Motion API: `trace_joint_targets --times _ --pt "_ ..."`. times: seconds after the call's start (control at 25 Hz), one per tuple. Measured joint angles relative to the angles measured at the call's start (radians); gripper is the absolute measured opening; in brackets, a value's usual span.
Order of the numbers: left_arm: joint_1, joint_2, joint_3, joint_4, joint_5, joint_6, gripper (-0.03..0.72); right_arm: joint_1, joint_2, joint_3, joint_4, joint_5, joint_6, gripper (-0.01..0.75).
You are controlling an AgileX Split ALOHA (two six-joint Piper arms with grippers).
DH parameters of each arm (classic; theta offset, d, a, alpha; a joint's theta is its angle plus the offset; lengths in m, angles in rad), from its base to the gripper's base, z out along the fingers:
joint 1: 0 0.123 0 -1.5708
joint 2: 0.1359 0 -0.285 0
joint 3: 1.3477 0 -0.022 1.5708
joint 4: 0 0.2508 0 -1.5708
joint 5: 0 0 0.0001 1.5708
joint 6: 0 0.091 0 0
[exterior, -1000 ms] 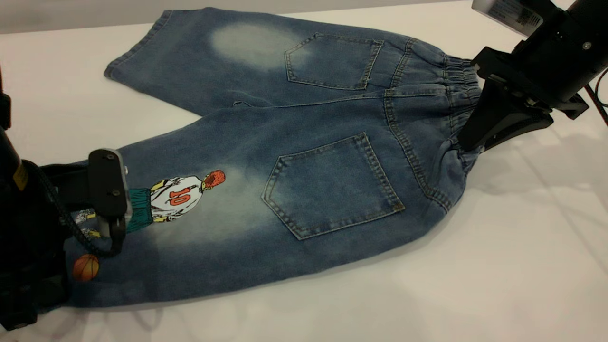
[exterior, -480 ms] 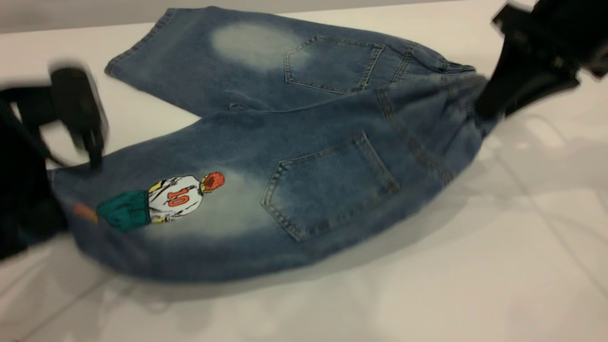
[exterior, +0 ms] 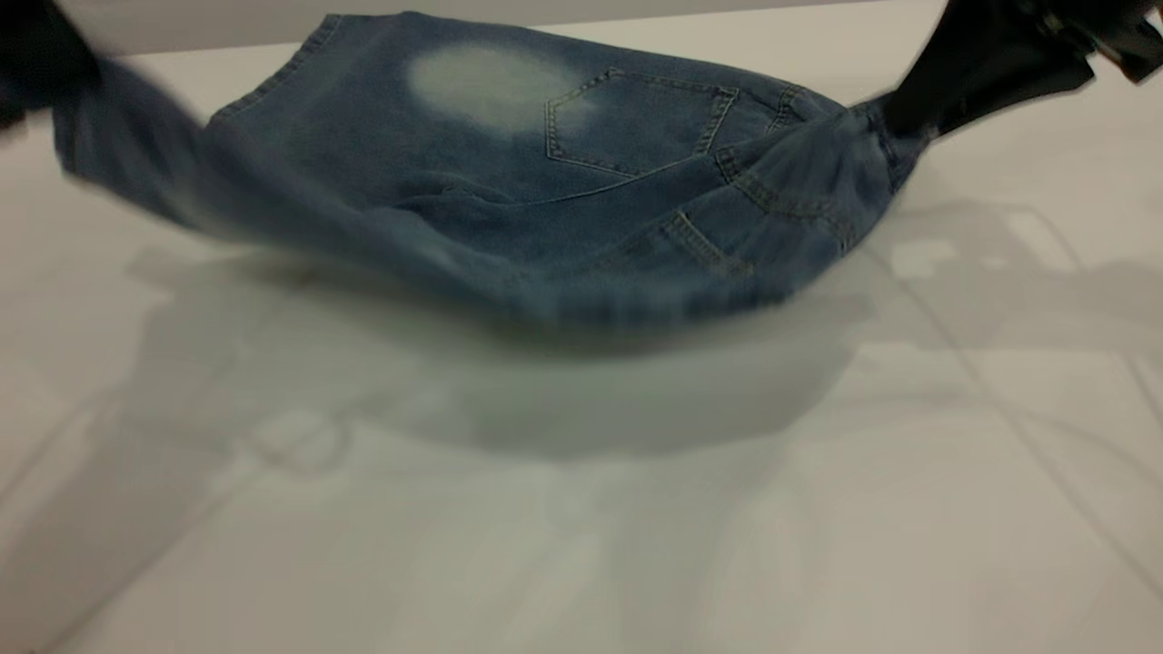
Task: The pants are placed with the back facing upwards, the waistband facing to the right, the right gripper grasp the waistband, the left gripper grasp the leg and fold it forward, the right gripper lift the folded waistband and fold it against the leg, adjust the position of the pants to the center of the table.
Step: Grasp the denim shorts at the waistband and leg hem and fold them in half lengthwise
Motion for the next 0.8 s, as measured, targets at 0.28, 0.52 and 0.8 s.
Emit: trace_joint_targets --times 0.28,0.52,0.8 --pt "0.132 0.069 -0.156 0.011 -0.029 0.003 0.031 0.000 0.016 -0.114 0.020 -0.002 0.127 0.048" --pt "0.149 0.196 -0.237 0.008 -0.095 0.004 0.031 0.000 0.077 -0.205 0.024 -0.004 0.254 0.048" --pt "0.149 0.381 -0.389 0.004 -0.109 0.000 0.031 0.000 0.155 -0.228 0.075 -0.038 0.315 0.048"
